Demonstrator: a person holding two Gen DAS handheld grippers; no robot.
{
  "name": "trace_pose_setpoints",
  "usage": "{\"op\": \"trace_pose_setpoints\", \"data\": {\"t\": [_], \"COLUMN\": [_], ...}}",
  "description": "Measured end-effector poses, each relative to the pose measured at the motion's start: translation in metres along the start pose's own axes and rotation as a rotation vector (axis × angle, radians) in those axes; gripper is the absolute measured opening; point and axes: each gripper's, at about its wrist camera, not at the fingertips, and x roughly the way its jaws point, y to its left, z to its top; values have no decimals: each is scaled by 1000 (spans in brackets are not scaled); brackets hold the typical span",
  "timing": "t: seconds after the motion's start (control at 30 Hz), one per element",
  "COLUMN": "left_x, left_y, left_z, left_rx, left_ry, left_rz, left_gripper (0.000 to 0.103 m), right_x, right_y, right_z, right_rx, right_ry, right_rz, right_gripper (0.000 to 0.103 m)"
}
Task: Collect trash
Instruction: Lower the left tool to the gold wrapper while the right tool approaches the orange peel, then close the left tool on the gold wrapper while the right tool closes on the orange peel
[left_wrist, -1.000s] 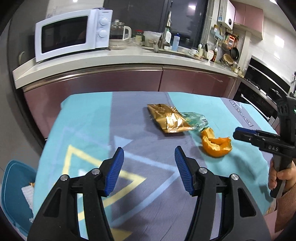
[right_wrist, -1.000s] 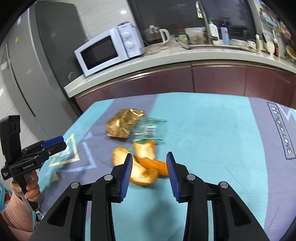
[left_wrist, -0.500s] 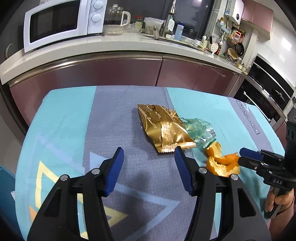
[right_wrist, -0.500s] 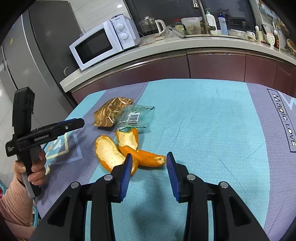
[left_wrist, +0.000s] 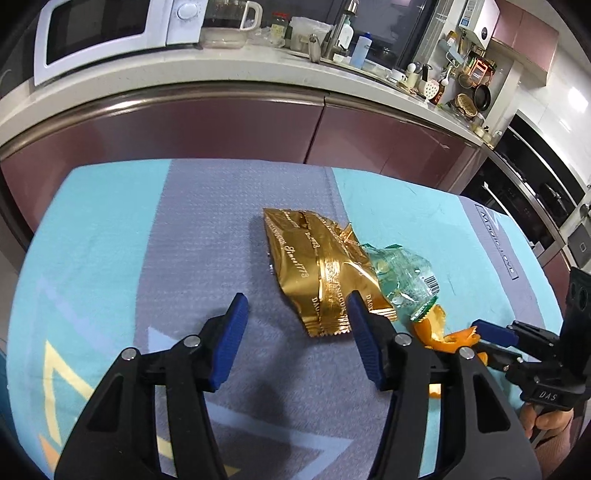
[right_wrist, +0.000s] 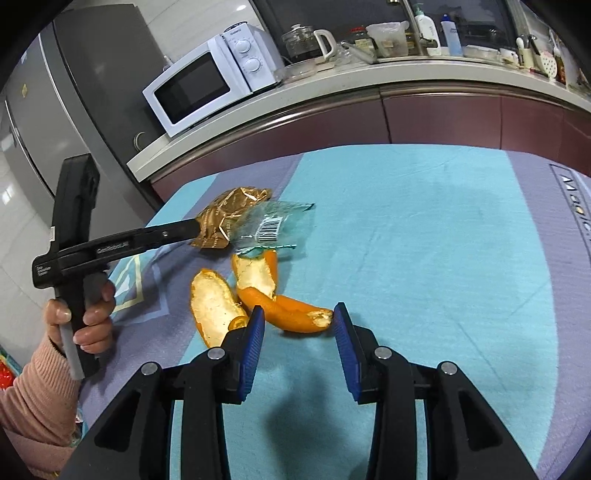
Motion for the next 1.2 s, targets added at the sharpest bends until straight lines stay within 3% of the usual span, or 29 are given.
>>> {"op": "trace_pose_setpoints", "data": {"t": [0.07, 0.13, 0.3, 0.37, 0.47, 0.57, 0.63, 0.67, 0.7, 0.9, 1.03, 1.1, 1.2], "left_x": [4, 10, 19, 20, 17, 9, 4, 4, 2, 18, 35, 41, 43], "left_y": [1, 4, 6, 4, -1, -10, -11, -12, -13, -18, -16, -16, -19], "left_z": [0, 2, 2, 1, -2, 0, 2, 6, 8, 30, 38, 38, 36], "left_rx": [-14, -37, -61, -57, -40, -9, 3, 4, 8, 31, 12, 8, 17], "left_ry": [10, 24, 56, 57, 43, 22, 5, -2, -9, 24, 66, 81, 76], "left_rz": [-14, -37, -77, -73, -65, -60, -39, -27, -18, -4, -27, -38, -40], "left_gripper": [53, 45, 11, 4, 2, 2, 26, 48, 51, 53, 50, 35, 31], "right_x": [1, 0, -4, -6, -11, -16, -21, -22, -23, -22, -18, -17, -14], "right_y": [-1, -1, 7, 10, 11, 9, 8, 6, 5, 1, 2, 2, -1], "right_z": [0, -1, -2, -3, -6, -8, -9, -10, -10, -10, -7, -6, -3], "right_rx": [9, 7, -27, -34, -29, -19, -10, -6, -2, 7, -3, -1, 12], "right_ry": [3, 2, -19, -34, -48, -61, -72, -74, -77, -76, -66, -65, -60], "right_rz": [19, 36, 32, 31, 29, 27, 22, 16, 9, 4, 7, 10, 10], "right_gripper": [35, 26, 16, 13, 11, 5, 4, 4, 4, 7, 18, 27, 36]}}
